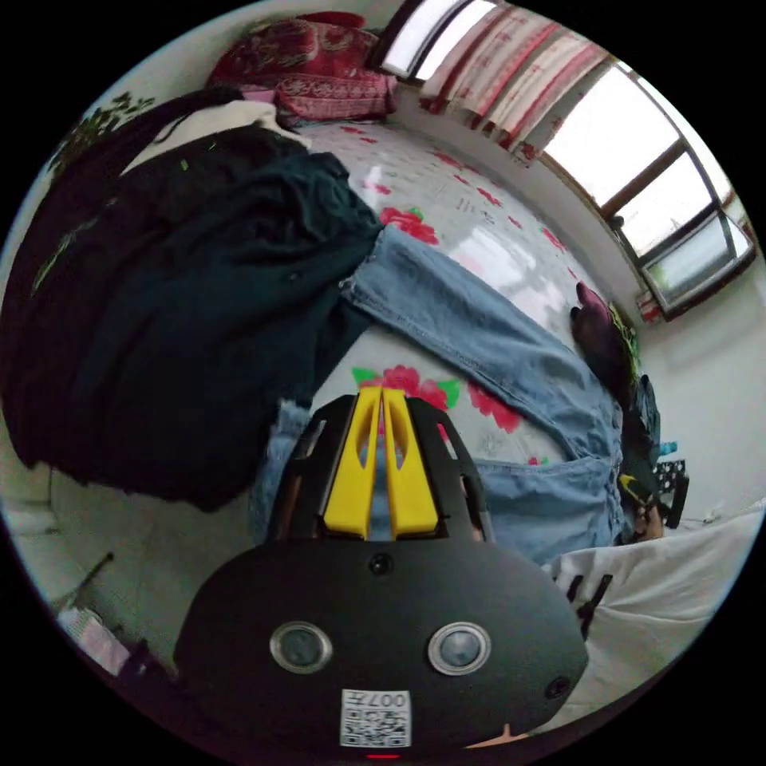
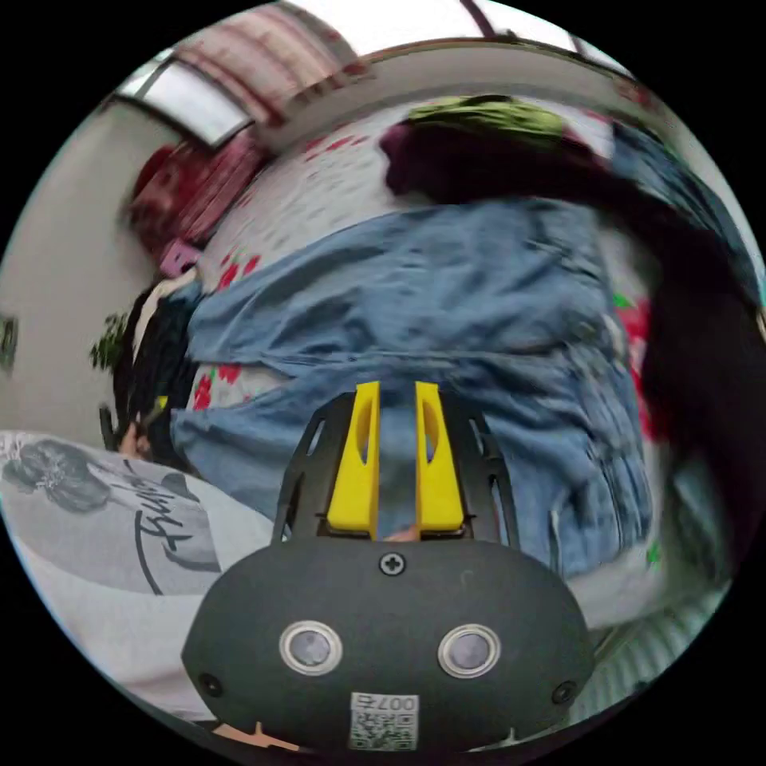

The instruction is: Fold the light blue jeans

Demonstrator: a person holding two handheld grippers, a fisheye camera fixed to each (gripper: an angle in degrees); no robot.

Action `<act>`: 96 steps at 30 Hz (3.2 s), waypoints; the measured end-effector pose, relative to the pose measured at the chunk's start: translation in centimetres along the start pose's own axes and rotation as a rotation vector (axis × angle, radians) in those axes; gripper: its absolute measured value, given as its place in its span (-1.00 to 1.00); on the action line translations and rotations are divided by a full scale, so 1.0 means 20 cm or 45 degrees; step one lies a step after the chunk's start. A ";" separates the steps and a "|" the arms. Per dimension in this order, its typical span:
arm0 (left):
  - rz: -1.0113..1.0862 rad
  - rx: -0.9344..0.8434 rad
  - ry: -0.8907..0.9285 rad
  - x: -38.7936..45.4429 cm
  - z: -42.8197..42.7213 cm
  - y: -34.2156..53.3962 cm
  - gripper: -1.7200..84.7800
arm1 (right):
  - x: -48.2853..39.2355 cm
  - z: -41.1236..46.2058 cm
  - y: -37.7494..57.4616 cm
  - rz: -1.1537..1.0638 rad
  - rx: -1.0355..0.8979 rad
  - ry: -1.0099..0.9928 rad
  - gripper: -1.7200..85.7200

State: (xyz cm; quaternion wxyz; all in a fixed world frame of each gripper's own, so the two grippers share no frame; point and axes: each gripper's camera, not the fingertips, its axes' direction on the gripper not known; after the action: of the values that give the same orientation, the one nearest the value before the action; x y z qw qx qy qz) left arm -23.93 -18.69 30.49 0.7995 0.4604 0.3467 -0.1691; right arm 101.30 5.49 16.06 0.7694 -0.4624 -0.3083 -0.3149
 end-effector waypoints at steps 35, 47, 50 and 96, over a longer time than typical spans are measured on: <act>-0.372 0.447 0.956 -0.42 -1.04 0.91 -0.98 | 0.49 -0.27 1.02 0.678 0.569 -0.803 -0.94; -0.476 0.405 0.847 -0.38 -1.02 0.73 -0.96 | 0.53 -0.23 1.08 0.787 0.702 -0.913 -0.95; -0.516 0.316 0.802 -0.43 -0.85 0.70 -0.89 | 0.56 -0.16 1.09 0.855 0.678 -0.894 -0.95; -0.314 0.413 0.842 0.04 -0.66 -0.04 -0.98 | 0.34 -0.38 0.88 0.608 0.751 -0.679 -0.92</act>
State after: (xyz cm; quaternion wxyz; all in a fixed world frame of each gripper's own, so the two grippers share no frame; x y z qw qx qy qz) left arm -29.16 -7.89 25.04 0.5350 0.5654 0.6073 -0.1589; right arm 120.33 3.84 9.30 0.8128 -0.3467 -0.4568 0.1021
